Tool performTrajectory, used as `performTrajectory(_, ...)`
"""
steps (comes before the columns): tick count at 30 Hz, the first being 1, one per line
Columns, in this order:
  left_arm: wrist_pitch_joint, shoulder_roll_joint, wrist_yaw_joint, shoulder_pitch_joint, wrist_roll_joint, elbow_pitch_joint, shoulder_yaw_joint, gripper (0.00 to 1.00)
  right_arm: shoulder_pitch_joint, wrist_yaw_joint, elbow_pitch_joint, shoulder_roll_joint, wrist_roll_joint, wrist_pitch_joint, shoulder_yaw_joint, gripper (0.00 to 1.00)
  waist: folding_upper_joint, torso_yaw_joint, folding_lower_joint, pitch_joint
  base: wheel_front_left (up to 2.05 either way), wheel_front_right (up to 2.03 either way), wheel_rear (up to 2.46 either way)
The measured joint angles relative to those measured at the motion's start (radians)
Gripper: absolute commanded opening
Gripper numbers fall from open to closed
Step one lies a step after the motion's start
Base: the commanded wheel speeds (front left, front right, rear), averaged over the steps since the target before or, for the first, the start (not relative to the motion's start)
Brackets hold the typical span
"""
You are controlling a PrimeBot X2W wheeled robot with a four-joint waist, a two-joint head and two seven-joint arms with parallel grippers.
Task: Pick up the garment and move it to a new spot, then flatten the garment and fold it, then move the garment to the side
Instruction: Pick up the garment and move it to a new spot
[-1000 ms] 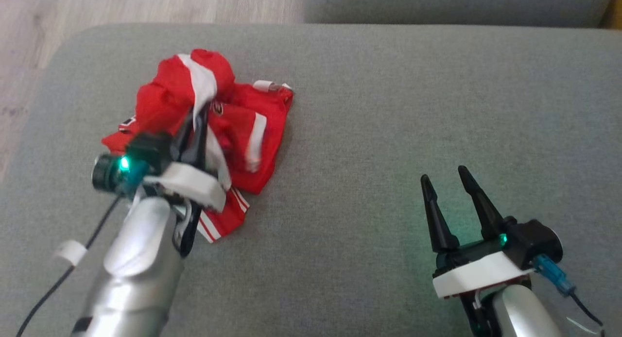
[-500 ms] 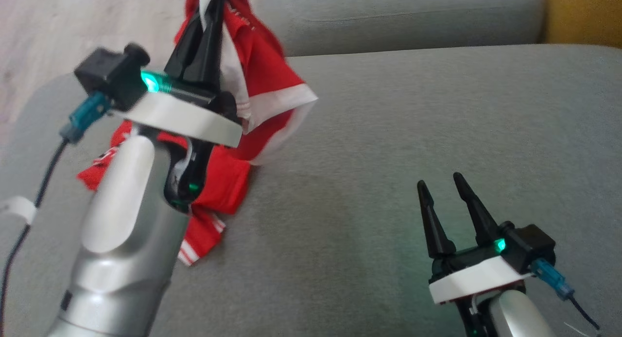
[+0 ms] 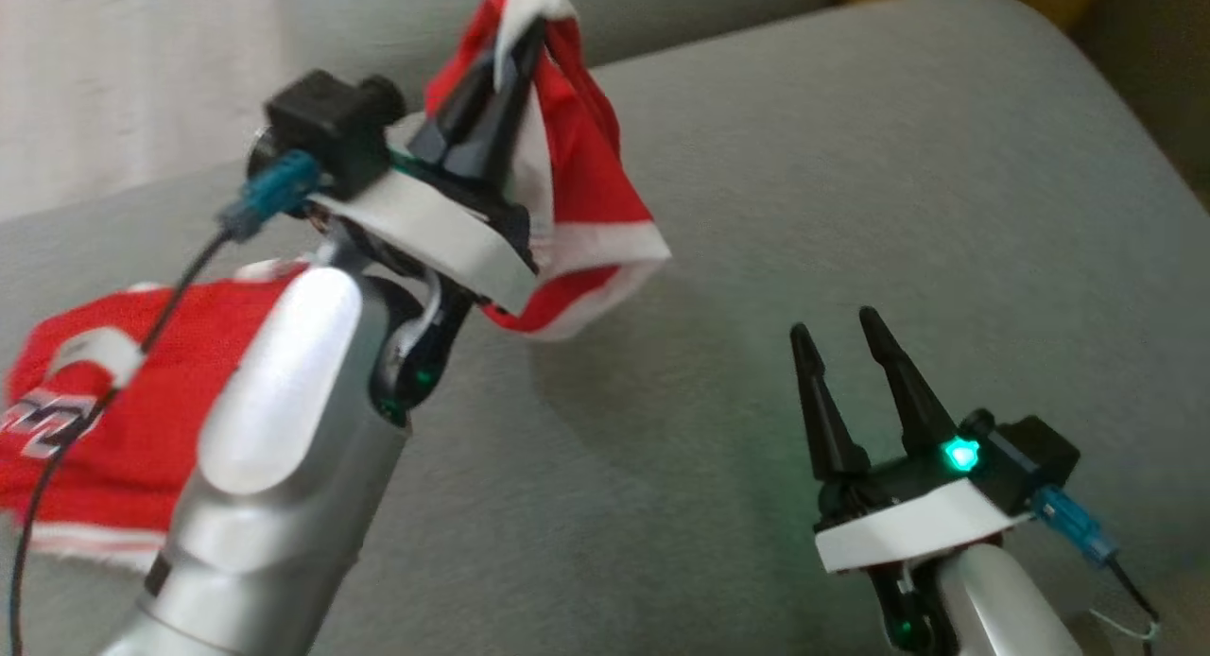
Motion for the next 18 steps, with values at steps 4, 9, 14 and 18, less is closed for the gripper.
performTrajectory(4, 0.008, 0.006, 0.000, -0.001, 0.039, 0.074, -0.043, 0.03, -0.016, 0.000, -0.025, 0.000, 0.023, 0.000, 0.027, 1.00, 0.0000, -0.085, 0.0000, 0.024, 0.00, 0.00, 0.00)
performTrajectory(9, -0.090, 0.005, -0.003, -0.048, 0.087, 0.204, -0.094, 1.00, -0.017, 0.000, -0.035, 0.000, 0.034, 0.000, 0.056, 1.00, 0.0000, -0.177, 0.0001, 0.057, 0.00, 0.00, 0.00)
performTrajectory(14, -0.215, -0.036, -0.011, -0.135, 0.082, 0.308, -0.093, 1.00, -0.017, 0.000, -0.039, 0.000, 0.034, 0.000, 0.058, 1.00, 0.0000, -0.225, 0.0001, 0.083, 0.00, 0.00, 0.00)
performTrajectory(18, -0.295, -0.055, -0.011, -0.149, 0.066, 0.334, -0.099, 1.00, -0.016, 0.000, -0.039, 0.000, 0.032, 0.000, 0.043, 1.00, 0.0000, -0.198, 0.0000, 0.083, 0.00, 0.00, 0.00)
